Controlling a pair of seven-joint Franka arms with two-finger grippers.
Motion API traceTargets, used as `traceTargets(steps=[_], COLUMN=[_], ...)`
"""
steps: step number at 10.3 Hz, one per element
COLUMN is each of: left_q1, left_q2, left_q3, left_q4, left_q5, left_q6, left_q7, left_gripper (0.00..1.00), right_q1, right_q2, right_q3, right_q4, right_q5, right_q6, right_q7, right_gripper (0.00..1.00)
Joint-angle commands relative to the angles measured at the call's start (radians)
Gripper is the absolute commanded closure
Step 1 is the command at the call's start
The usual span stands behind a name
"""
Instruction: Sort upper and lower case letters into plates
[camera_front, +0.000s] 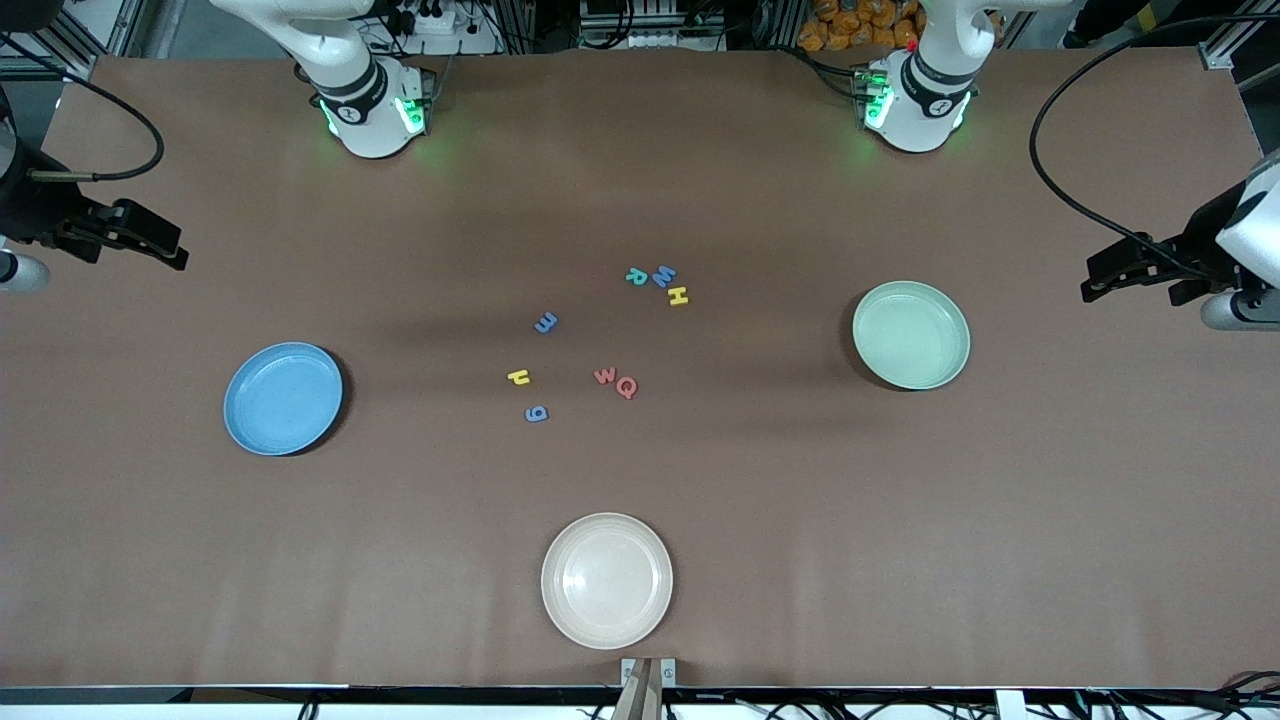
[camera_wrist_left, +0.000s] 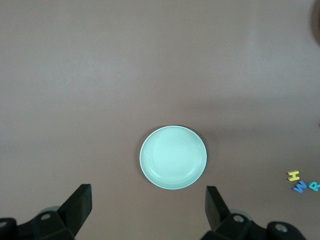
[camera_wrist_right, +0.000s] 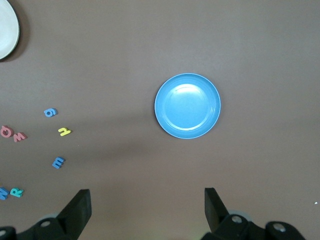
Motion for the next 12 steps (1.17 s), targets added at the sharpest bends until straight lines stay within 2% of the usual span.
traceTargets(steps=[1, 5, 8, 10, 12], left_q1=[0.002, -0.003, -0.018, -0.024, -0.028], left_q2=[0.009, 0.014, 0.014, 0.062, 0.134], left_q3=[-0.009, -0.013, -0.074, -0.13, -0.195], left_q4=[0.024, 0.02, 0.007, 0.007, 0.006], left_q5=[0.023, 0.024, 0.014, 0.011, -0.067], left_q6=[0.001, -0.001, -0.013, -0.013, 0.001], left_q7=[-0.018, 0.001, -0.047, -0.092, -0.247], left_gripper=[0.0, 0.0, 0.0, 0.0, 0.0], right_q1=[-0.002, -0.002, -0.004, -0.004, -0.016], right_q2=[-0.017, -0.019, -0.016, -0.006, 0.007], right_q3=[-0.003, -0.008, -0.009, -0.009, -0.009], right_q4=[0.004, 0.003, -0.002, -0.008, -0.017], right_q5=[0.021, 0.021, 0.02, 0.018, 0.015], right_q6=[0.024, 0.041, 0.041, 0.038, 0.039], right_q7=[-0.027, -0.047, -0.046, -0.04, -0.04], right_gripper=[0.0, 0.0, 0.0, 0.0, 0.0])
